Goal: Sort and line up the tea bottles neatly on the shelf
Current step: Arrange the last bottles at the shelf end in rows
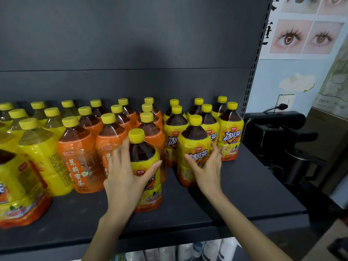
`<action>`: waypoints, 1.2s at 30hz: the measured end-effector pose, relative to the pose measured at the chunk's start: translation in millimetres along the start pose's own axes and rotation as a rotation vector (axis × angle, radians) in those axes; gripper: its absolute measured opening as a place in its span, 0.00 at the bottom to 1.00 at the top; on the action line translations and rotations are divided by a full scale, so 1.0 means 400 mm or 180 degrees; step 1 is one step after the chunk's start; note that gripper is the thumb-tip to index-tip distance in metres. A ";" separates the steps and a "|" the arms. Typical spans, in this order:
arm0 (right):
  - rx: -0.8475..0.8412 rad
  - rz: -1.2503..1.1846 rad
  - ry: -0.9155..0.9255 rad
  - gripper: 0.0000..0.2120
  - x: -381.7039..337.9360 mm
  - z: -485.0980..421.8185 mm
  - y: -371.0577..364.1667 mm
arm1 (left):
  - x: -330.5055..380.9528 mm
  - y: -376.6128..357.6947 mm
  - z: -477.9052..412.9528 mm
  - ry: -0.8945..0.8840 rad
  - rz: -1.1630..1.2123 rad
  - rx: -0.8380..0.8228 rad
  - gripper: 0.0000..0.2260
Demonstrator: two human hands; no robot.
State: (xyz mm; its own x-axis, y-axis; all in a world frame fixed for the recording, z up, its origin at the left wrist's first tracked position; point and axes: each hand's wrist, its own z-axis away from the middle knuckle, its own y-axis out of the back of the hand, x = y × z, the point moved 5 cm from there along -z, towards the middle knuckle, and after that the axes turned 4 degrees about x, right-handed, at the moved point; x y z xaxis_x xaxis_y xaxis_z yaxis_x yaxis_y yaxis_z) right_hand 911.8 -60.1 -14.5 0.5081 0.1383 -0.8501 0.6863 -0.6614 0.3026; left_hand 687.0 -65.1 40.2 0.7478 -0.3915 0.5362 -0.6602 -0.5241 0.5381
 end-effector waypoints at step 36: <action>-0.0139 0.1211 0.1481 0.32 0.016 -0.176 0.087 | 0.002 0.005 0.002 0.0105 0.0004 -0.0100 0.43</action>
State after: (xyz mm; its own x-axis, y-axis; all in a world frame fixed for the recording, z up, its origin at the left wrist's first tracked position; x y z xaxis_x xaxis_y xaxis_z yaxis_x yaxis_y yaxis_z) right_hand 975.8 -30.2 20.9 0.8898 0.2124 -0.4040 0.4274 -0.6981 0.5744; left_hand 686.4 -67.2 41.3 0.7446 -0.3668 0.5577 -0.6634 -0.4995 0.5572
